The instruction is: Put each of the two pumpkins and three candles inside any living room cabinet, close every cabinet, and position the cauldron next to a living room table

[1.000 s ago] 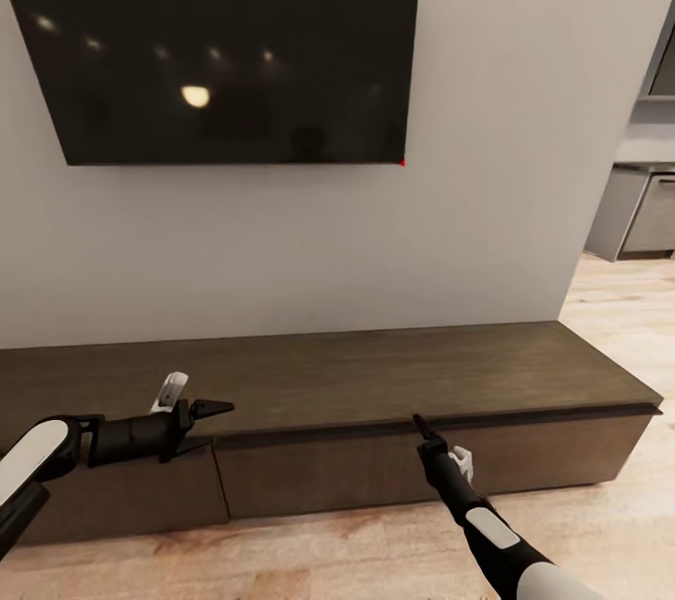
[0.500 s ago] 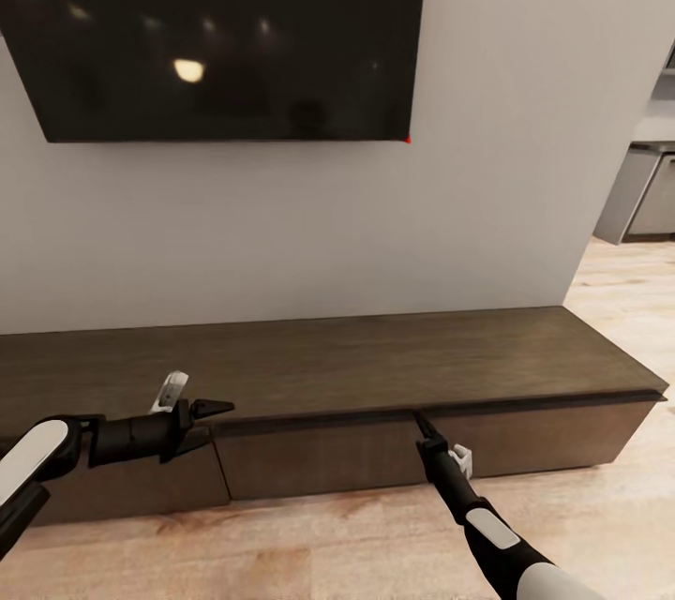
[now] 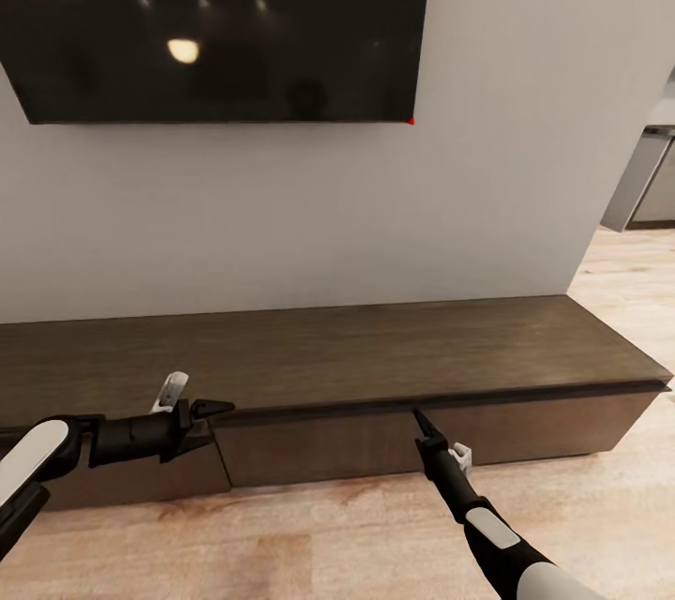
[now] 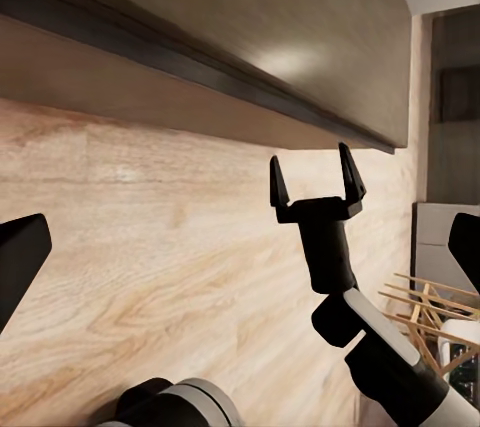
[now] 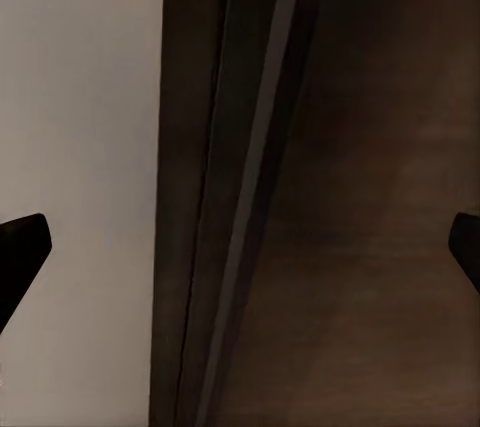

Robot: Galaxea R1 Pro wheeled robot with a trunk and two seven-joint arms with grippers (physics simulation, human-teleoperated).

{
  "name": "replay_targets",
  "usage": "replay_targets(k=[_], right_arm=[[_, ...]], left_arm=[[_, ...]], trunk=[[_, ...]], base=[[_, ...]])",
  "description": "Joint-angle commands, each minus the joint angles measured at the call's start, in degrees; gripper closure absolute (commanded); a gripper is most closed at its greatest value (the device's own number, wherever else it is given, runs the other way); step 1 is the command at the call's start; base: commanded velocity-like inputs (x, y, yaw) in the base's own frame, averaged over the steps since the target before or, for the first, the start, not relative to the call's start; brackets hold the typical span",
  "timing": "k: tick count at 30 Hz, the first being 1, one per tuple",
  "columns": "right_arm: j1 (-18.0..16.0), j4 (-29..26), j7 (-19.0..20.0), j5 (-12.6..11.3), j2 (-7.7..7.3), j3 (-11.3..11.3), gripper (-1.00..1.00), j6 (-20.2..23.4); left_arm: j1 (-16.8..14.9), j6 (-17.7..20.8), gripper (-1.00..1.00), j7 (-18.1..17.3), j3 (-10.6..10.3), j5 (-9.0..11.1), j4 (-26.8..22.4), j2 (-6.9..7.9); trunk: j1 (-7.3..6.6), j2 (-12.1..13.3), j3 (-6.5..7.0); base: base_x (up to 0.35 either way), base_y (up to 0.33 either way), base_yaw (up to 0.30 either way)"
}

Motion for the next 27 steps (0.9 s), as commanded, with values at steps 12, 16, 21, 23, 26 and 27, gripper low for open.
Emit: replay_targets(k=[12,16,21,23,26,27], right_arm=[[-0.04,0.03,0.01,-0.52,-0.06,0.52,-1.0,0.38],[-0.04,0.03,-0.13,-0.51,-0.04,0.54,-1.0,0.38],[-0.04,0.03,-0.35,-0.49,0.0,0.54,-1.0,0.38],[-0.04,0.03,-0.39,-0.51,0.0,0.54,-1.0,0.38],[-0.04,0.03,-0.41,-0.51,-0.03,0.54,-1.0,0.38],[-0.04,0.03,-0.41,-0.51,-0.03,0.54,-1.0,0.38]], left_arm=[[-0.05,0.02,-1.0,0.55,-0.07,0.79,0.01,0.04],[-0.05,0.03,-1.0,0.55,-0.07,0.79,0.01,0.04],[-0.06,0.03,-1.0,0.55,-0.07,0.79,0.01,0.04],[-0.05,0.03,-1.0,0.55,-0.07,0.79,0.01,0.04],[-0.06,0.03,-1.0,0.55,-0.07,0.79,0.03,0.04],[-0.05,0.03,-1.0,0.55,-0.07,0.79,0.05,0.04]], trunk=[[-0.01,-0.02,-0.05],[-0.01,-0.02,-0.05],[-0.01,-0.02,-0.05],[-0.01,-0.02,-0.05],[-0.01,-0.02,-0.05],[-0.01,-0.02,-0.05]], base=[[0.044,0.0,0.0],[0.025,0.0,0.0],[0.047,0.018,0.0],[0.032,0.017,0.0],[0.065,0.026,0.0],[0.105,0.047,0.0]])
